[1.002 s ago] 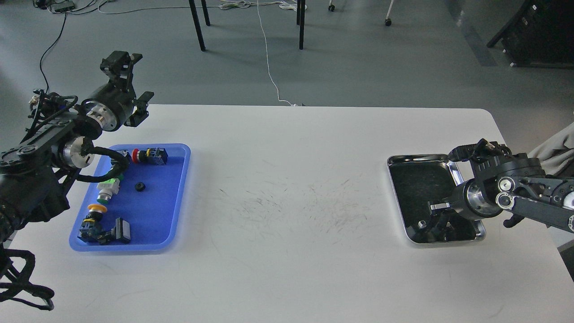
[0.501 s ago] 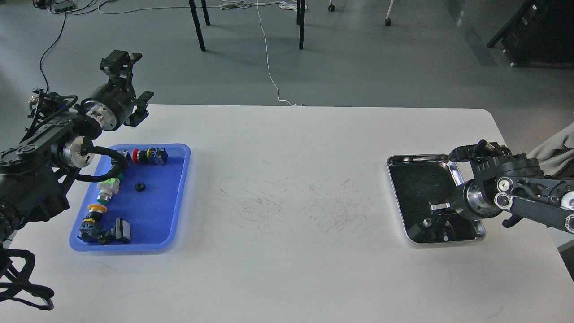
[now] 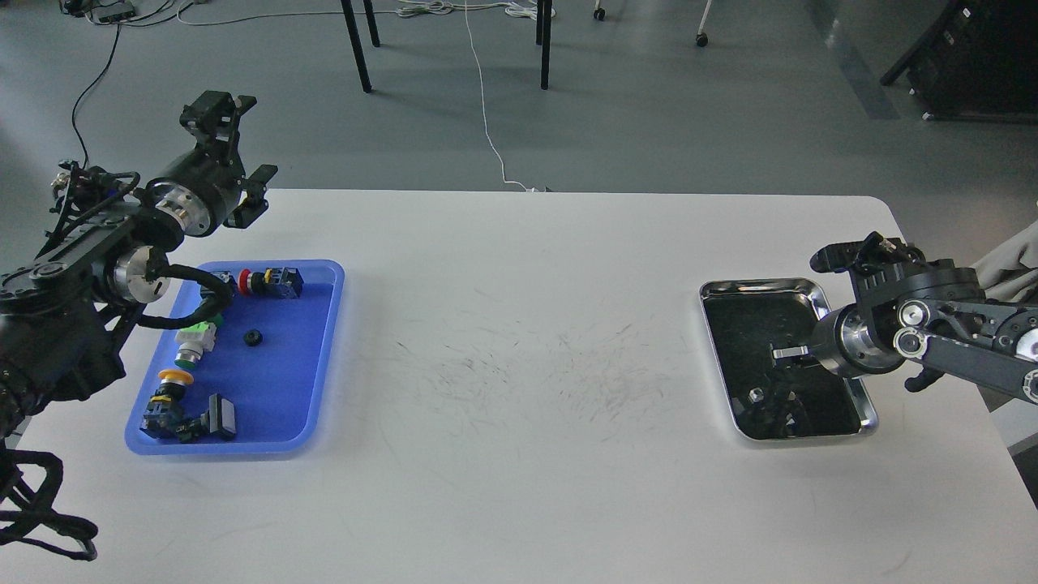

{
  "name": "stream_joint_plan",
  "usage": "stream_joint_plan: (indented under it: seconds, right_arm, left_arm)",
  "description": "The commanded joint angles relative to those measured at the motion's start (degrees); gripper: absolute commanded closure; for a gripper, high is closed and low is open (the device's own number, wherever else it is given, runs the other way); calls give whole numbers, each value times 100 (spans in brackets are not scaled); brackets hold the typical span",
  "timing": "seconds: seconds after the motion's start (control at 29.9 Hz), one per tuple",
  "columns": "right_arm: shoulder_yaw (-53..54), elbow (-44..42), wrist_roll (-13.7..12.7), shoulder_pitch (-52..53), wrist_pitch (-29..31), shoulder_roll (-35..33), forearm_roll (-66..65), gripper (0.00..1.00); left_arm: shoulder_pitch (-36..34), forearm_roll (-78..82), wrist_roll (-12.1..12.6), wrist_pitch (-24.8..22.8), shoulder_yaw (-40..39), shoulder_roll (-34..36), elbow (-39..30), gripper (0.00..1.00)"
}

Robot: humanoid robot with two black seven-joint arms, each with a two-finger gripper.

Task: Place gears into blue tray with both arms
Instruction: 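Carry the second gear with the right gripper toward the table center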

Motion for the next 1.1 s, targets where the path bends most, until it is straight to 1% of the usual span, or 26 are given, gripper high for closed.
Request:
stream_joint_plan:
  seconds: [0.0,0.1,0.17,0.2,0.27,0.4,0.5,0.6,0.7,0.77,1.07]
  right_arm:
    - [201,5,1,606,-1,-128,624,98]
    - [281,-170,10,1424,-1,-155,1397,98]
    - [324,-529,10,1706,-1,20,1758,99]
    - [351,-592,10,1768,-1,248,1820,99]
    - [395,-584,1,1708,-1,827,1804,99]
    - [465,-610,-26,1234,-1,1925,1707,99]
    - [509,-995,-34,1014,-1,3015,1689,98]
    - [658,-1697,-17,812,-1,4056,1698,99]
    - [1001,-2383,-17,452,-1,4056,1681,99]
    - [1098,-2639,-8,250,-1,4056,1681,99]
    - [1116,-2087,27,-401,-1,4056,1689,98]
  left_arm:
    - [0,4,9,-10,9,8,0,2]
    - [0,-5,1,-10,0,8,0,2]
    - [0,-5,0,-10,0,8,0,2]
    - [0,-5,0,-10,0,8,0,2]
    - [9,-5,9,-10,0,25,0,2]
    - [9,-5,44,-19,0,113,0,2]
    - [18,4,62,-45,0,131,70,2]
    - [9,4,71,-81,9,113,351,2]
    - [-9,4,71,-81,9,96,492,2]
    - [-17,-5,62,-81,0,87,492,2]
    - [18,-14,18,-81,9,113,492,2]
